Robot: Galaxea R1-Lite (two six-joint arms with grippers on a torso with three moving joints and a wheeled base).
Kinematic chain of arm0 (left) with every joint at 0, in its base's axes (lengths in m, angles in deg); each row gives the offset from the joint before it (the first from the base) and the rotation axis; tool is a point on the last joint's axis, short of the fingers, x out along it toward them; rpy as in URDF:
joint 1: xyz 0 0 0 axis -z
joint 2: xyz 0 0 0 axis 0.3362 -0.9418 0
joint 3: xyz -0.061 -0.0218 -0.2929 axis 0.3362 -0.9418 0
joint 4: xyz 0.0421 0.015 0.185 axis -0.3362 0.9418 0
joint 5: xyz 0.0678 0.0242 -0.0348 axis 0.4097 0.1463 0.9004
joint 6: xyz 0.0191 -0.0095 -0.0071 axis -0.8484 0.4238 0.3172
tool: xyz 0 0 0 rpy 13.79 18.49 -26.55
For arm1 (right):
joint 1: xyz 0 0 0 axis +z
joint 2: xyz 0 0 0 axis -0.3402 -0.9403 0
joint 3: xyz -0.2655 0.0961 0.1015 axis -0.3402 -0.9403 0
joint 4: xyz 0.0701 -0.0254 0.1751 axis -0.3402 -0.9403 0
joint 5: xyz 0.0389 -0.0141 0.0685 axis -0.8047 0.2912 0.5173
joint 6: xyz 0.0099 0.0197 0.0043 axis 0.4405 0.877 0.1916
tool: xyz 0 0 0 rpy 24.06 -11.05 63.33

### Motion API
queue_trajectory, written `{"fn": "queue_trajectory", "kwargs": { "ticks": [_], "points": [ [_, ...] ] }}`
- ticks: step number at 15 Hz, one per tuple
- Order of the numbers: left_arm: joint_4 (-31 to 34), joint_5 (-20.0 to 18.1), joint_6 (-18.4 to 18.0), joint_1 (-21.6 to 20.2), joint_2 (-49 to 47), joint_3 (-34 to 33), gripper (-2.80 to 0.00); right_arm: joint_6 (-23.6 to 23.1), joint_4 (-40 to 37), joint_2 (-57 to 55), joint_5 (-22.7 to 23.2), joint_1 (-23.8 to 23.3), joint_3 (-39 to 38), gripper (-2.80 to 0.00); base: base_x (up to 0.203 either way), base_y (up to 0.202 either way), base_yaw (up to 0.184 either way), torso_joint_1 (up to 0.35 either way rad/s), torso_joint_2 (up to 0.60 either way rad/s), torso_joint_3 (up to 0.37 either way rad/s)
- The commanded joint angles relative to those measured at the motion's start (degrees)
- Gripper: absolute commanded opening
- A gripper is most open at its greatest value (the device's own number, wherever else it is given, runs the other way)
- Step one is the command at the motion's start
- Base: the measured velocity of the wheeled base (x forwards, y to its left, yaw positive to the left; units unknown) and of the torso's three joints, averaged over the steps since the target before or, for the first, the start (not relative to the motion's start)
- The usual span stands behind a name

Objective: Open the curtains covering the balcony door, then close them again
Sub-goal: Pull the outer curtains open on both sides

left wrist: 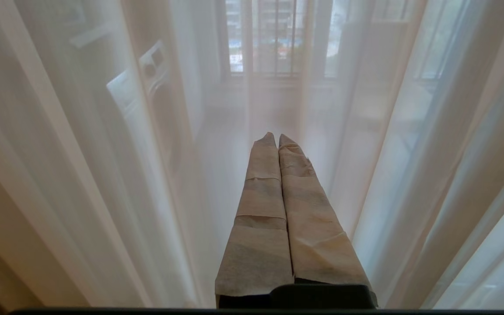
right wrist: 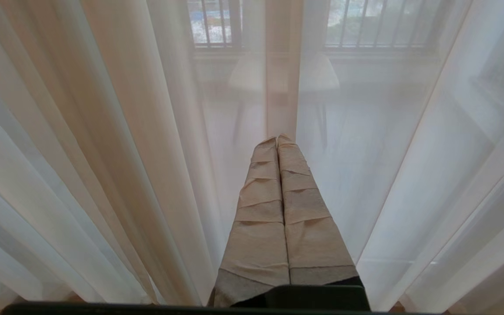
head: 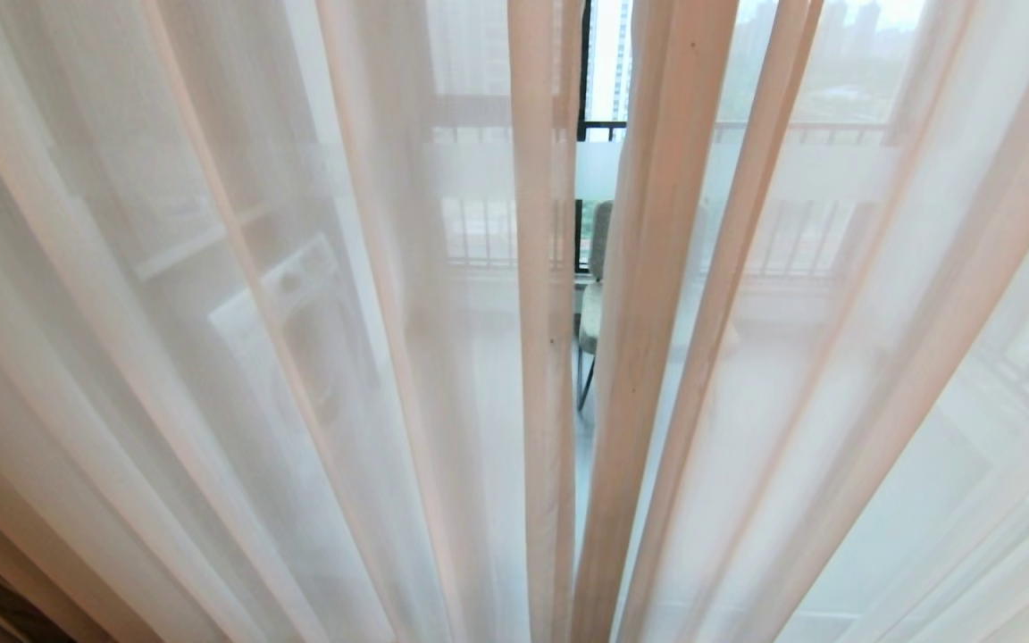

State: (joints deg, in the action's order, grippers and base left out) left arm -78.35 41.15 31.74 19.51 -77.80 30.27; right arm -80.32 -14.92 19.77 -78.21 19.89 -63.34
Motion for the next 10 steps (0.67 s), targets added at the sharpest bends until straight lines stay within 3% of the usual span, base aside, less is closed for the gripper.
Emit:
{"fn": "queue_trajectory", "kwargs": {
  "ticks": [1,3,6,10],
  "points": [
    [0.2,-0.9,0.0,0.0,-2.1,3.2,-2.80,0.0,0.0,0.0,0.0,0.0,0.0,-2.80,0.000,0.000,0.000,0.000,0.00,0.000],
    [0.3,-2.3,0.0,0.1,-6.2,6.3,-2.80,0.0,0.0,0.0,0.0,0.0,0.0,-2.80,0.000,0.000,0.000,0.000,0.00,0.000],
    [0.1,-7.5,0.0,1.2,-14.8,13.0,-2.80,0.0,0.0,0.0,0.0,0.0,0.0,-2.80,0.000,0.000,0.000,0.000,0.00,0.000],
    [0.0,-17.4,1.2,4.6,-27.1,24.8,-2.80,0.0,0.0,0.0,0.0,0.0,0.0,-2.80,0.000,0.000,0.000,0.000,0.00,0.000]
  ]
}}
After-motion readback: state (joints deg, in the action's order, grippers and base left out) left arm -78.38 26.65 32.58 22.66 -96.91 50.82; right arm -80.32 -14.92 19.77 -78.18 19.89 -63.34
